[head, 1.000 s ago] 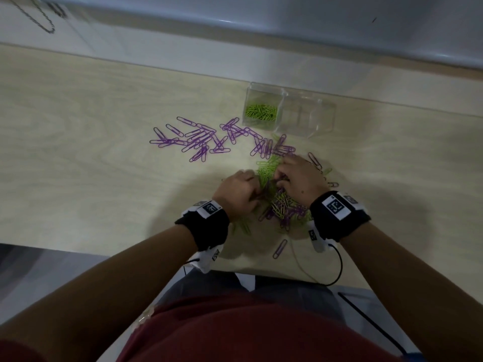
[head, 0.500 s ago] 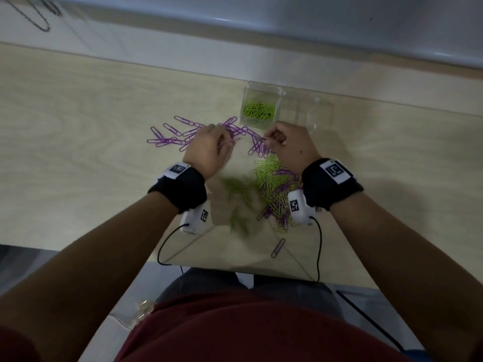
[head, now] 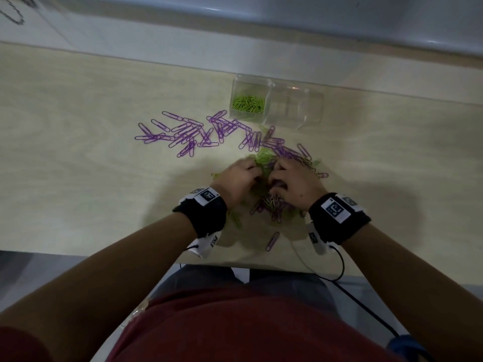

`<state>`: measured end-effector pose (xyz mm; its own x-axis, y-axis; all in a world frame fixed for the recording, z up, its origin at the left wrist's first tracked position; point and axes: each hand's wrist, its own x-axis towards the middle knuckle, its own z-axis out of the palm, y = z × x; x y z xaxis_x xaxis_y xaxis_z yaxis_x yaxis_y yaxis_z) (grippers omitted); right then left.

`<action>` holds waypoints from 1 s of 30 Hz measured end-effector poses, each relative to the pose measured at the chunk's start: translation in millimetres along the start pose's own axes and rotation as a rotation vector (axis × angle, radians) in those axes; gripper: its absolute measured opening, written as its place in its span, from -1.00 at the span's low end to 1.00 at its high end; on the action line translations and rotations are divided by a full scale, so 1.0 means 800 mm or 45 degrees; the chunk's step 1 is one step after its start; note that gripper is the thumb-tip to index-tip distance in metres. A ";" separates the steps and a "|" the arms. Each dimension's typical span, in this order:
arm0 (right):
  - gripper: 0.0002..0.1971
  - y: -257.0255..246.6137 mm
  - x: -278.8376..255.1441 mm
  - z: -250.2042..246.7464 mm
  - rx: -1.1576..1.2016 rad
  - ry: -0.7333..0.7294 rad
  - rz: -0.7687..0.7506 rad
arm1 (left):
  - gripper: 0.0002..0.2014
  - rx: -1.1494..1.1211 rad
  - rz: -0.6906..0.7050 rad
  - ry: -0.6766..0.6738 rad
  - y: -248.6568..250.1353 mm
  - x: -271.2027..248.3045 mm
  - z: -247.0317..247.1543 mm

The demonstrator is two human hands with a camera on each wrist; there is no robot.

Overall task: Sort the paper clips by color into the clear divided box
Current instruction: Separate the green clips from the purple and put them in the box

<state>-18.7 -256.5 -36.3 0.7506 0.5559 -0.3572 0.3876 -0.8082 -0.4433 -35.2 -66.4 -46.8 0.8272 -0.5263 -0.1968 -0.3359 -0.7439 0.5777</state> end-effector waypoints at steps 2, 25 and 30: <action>-0.87 0.002 -0.002 0.003 0.020 0.045 0.007 | -0.77 -0.027 -0.036 0.015 -0.004 -0.002 -0.007; -0.86 -0.054 0.104 -0.057 0.792 0.407 0.209 | -0.74 -0.015 -0.560 -0.032 0.011 -0.017 -0.009; -0.92 -0.060 0.117 -0.056 0.963 0.351 0.211 | -0.74 0.069 -0.501 -0.043 0.015 -0.020 -0.007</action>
<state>56.9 -173.9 -11.6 0.9090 0.2939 -0.2957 -0.1312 -0.4714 -0.8721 -49.7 -65.0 -32.4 0.8827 -0.2089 -0.4210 -0.0201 -0.9118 0.4102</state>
